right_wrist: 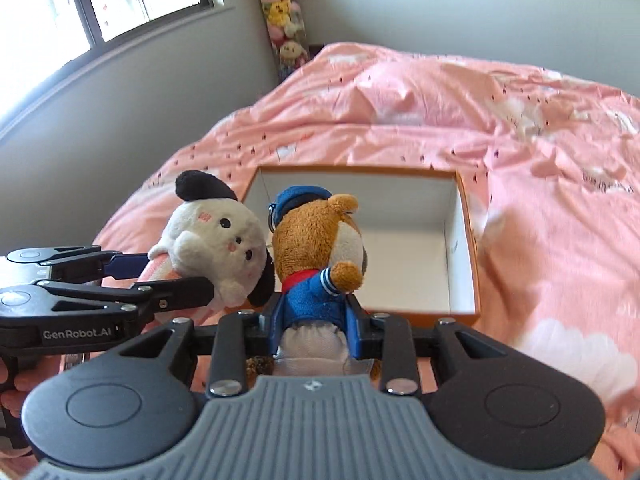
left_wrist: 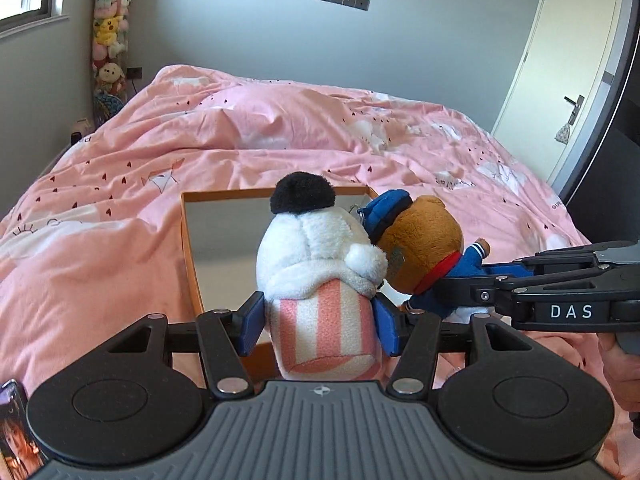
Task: Organize objects
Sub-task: 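Lift both plushes and carry them over the orange box with both tools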
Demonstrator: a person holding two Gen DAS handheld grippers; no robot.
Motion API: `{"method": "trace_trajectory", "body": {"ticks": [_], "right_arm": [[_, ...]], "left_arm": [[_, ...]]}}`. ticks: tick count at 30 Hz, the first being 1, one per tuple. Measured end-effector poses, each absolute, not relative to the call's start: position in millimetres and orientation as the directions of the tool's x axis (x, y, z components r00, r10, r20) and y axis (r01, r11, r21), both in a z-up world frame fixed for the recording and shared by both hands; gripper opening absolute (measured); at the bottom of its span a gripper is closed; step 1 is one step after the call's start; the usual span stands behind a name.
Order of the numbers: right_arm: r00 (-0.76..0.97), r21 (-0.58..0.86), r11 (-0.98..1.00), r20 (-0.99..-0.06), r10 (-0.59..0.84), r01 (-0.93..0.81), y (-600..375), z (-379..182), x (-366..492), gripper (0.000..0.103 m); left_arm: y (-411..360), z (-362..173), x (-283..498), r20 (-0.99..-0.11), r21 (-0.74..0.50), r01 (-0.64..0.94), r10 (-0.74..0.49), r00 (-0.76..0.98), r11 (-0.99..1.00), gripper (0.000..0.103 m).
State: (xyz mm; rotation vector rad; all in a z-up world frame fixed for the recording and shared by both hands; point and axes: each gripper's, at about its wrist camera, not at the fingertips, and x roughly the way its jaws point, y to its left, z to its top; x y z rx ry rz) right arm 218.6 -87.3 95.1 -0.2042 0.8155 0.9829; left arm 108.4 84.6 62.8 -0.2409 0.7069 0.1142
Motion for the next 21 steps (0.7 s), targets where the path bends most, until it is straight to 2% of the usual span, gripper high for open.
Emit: {"method": "trace_trajectory", "body": {"ticks": [5,10,16,21], "right_arm": [[0.281,0.252,0.564,-0.667,0.690,-0.786,-63,92,249,0.033],[0.283,0.265,0.595,-0.687,0.669,-0.759,-34,60,271,0.033],[0.197,0.369,0.623,-0.733,0.651,-0.689,-12,12,298,0.033],[0.132,0.432,0.621,-0.743,0.656,-0.654,-3,-3,309,0.032]], "left_arm": [[99,54,133,-0.661,-0.167,-0.216,0.054,0.749,0.962,0.065],[118,24,157,-0.729,-0.160,-0.275,0.075,0.681,0.948,0.064],[122,-3,172,-0.781,-0.066,-0.290,0.132,0.611,0.955,0.065],[109,-17,184,-0.803,0.049,-0.241,0.182,0.567,0.969,0.065]]}}
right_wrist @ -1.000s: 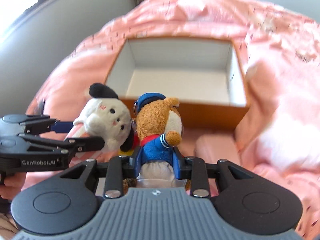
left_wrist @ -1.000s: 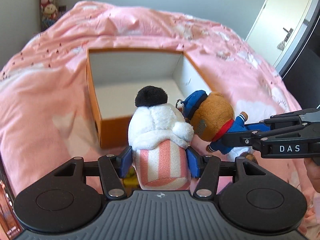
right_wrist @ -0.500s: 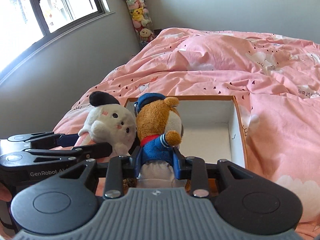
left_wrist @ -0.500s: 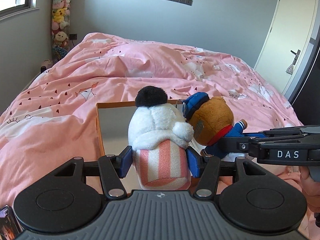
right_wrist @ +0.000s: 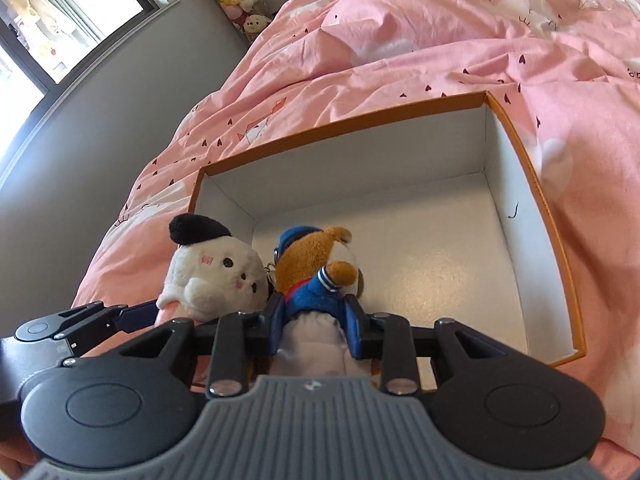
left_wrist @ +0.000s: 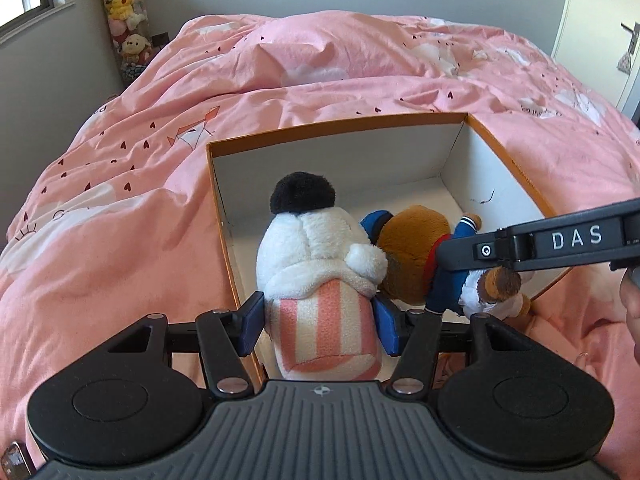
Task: Organize objects
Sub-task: 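Lift both plushes and carry them over the orange box with both tools, then lower both plushes into the orange box and open both tools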
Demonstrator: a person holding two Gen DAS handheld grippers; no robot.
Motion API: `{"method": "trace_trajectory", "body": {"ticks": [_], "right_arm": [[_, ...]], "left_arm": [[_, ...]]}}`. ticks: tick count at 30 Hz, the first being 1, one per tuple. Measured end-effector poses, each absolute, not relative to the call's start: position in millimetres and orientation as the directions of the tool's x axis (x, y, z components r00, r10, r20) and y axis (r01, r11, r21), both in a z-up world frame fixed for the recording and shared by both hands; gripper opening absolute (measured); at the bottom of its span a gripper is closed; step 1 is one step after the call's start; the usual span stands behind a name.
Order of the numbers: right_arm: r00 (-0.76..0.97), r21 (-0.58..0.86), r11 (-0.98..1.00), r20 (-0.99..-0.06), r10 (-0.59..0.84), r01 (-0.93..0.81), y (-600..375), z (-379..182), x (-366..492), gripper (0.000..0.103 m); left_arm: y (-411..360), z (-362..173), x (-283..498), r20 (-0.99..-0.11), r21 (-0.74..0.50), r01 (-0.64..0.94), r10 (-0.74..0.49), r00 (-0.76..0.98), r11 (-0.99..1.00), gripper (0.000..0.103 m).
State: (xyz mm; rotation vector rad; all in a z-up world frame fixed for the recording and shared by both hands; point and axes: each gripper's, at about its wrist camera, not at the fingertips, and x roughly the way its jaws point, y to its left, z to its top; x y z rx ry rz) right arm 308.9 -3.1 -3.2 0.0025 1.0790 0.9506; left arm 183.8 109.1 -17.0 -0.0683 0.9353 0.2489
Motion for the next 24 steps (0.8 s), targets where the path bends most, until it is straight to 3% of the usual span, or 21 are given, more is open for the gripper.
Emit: {"method": "trace_trajectory", "body": {"ticks": [12,18,24], "right_arm": [[0.129,0.455,0.655,-0.754,0.644,-0.604,18,-26,322,0.030],[0.015,0.499,0.668,-0.795,0.607,-0.552,30,-55,327,0.030],[-0.014,0.507,0.675,-0.805,0.594,-0.536,35,-59,330,0.031]], "left_arm": [[102,-42,204,-0.852,0.140,-0.184,0.213,0.478,0.973,0.065],[99,-48,214,-0.874,0.198,-0.161,0.249,0.418,0.967,0.068],[110,-46,213,-0.886,0.133,-0.178,0.198,0.419,0.975,0.070]]}}
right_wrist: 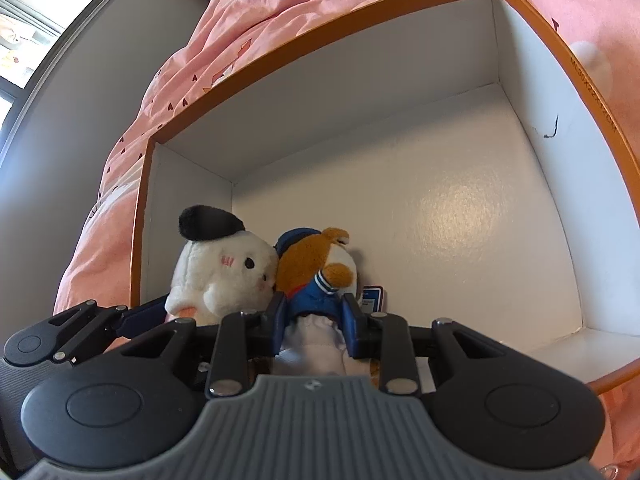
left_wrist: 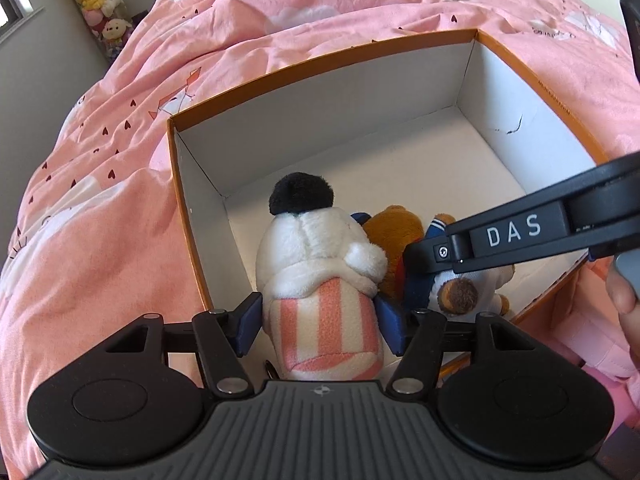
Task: Organize objects
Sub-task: 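Lower both plushes into the orange box and open both tools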
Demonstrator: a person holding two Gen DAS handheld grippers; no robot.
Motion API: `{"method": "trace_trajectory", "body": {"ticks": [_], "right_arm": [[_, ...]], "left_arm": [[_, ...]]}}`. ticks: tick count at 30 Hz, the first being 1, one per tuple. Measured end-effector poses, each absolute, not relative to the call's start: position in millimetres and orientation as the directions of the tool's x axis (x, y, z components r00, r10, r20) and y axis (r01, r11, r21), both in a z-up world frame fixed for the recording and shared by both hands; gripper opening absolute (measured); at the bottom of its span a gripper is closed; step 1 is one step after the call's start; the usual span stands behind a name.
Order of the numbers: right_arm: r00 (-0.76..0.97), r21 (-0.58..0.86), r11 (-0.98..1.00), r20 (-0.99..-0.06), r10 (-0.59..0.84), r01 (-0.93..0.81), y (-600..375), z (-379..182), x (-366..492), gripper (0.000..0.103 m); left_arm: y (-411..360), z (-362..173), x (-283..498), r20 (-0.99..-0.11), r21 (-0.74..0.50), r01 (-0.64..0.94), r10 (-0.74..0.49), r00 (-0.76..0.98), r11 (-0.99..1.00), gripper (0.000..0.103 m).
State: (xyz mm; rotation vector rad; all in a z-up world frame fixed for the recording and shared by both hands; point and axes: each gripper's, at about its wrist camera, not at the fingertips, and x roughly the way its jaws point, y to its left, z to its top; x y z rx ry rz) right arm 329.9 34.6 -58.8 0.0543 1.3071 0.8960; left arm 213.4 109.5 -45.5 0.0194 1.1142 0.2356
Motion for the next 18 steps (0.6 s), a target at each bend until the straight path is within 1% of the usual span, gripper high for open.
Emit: {"method": "trace_trajectory", "body": {"ticks": [11,14,16,18], "right_arm": [[-0.024,0.513,0.681,-0.807,0.590,-0.523,35,-63,331,0.031],[-0.030,0.514,0.680,-0.808,0.588,-0.523,36,-65,332,0.031],[-0.028,0.511,0.689,-0.813,0.582,-0.513,36,-67,334,0.031],[-0.024,0.504,0.695,-0.818,0.575,-0.512,36,-67,334,0.031]], "left_arm": [[130,-34,194,-0.849,-0.025,-0.138,0.052,0.526,0.990,0.072],[134,-28,191,-0.843,-0.037,-0.130,0.039,0.537,0.991,0.071],[139,-25,190,-0.846,-0.060,-0.127,0.017,0.533,0.990,0.067],[143,-26,193,-0.861,-0.076,-0.129,0.000,0.508,0.989,0.040]]}}
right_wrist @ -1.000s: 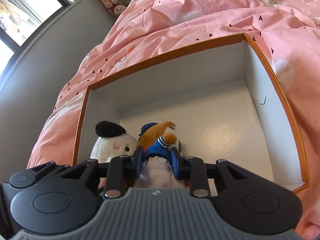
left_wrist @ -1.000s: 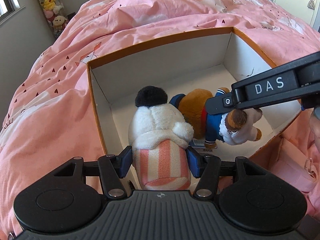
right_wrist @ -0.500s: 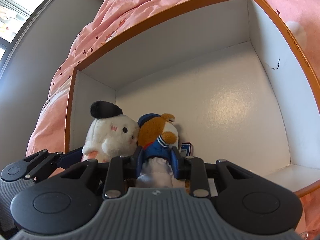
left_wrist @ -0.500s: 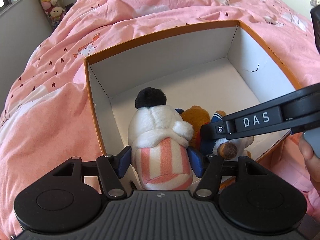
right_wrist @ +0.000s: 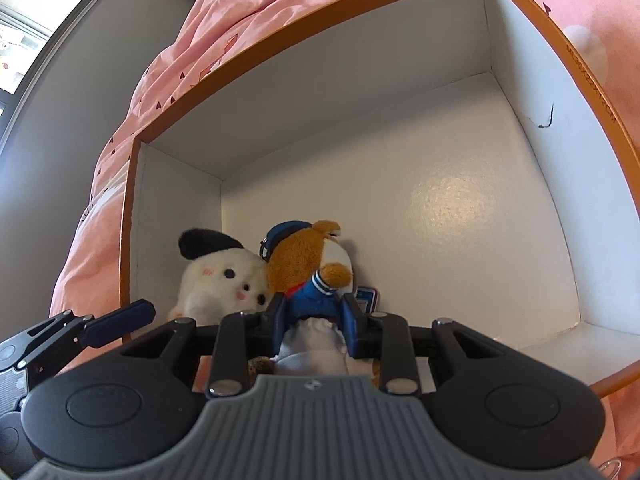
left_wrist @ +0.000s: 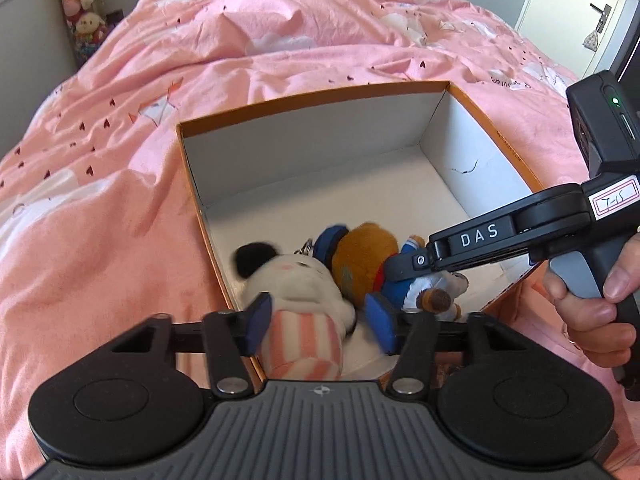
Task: Organize objects
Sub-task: 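Lower both plushes into the orange box and open both tools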
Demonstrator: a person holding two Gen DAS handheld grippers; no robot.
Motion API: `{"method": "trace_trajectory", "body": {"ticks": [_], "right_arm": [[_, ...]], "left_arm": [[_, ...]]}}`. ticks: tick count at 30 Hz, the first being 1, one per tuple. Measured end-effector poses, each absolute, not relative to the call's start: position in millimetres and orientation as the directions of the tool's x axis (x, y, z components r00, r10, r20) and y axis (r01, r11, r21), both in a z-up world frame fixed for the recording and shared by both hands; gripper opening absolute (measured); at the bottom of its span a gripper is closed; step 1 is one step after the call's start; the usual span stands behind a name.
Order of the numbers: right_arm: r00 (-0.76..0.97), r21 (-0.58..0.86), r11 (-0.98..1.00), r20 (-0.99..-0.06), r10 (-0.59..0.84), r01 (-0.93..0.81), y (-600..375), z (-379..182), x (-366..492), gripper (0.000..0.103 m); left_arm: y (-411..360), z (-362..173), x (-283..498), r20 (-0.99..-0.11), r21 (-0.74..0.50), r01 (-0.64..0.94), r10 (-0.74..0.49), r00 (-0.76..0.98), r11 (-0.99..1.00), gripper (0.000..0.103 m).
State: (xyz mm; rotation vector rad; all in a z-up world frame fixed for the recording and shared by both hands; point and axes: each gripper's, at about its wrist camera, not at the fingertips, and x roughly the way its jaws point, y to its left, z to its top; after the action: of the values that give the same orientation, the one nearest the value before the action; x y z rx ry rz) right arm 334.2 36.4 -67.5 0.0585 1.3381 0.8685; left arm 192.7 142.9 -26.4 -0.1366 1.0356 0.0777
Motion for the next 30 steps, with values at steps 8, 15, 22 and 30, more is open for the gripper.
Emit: {"method": "trace_trajectory", "body": {"ticks": [8,15,22,30], "right_arm": [[-0.015,0.500,0.698,-0.818,0.575,-0.512,41,-69,332,0.030],[-0.127,0.524,0.694,-0.833,0.539,-0.494,60,-87,328,0.030],[-0.185,0.511,0.671,-0.848,0.497,-0.537,69,-91,331,0.029],[-0.158,0.476,0.665,-0.863,0.480,-0.576,74,-97,322,0.034]], "left_arm": [[142,-31,193,-0.871,-0.047,-0.148,0.032,0.490,0.988,0.035],[136,-34,195,-0.883,0.013,-0.133,0.074,0.463,0.991,0.027],[130,-45,202,-0.893,0.030,-0.119,0.080,0.444,0.992,0.014],[129,-49,205,-0.899,0.039,-0.139,0.096,0.428,0.990,0.013]]}}
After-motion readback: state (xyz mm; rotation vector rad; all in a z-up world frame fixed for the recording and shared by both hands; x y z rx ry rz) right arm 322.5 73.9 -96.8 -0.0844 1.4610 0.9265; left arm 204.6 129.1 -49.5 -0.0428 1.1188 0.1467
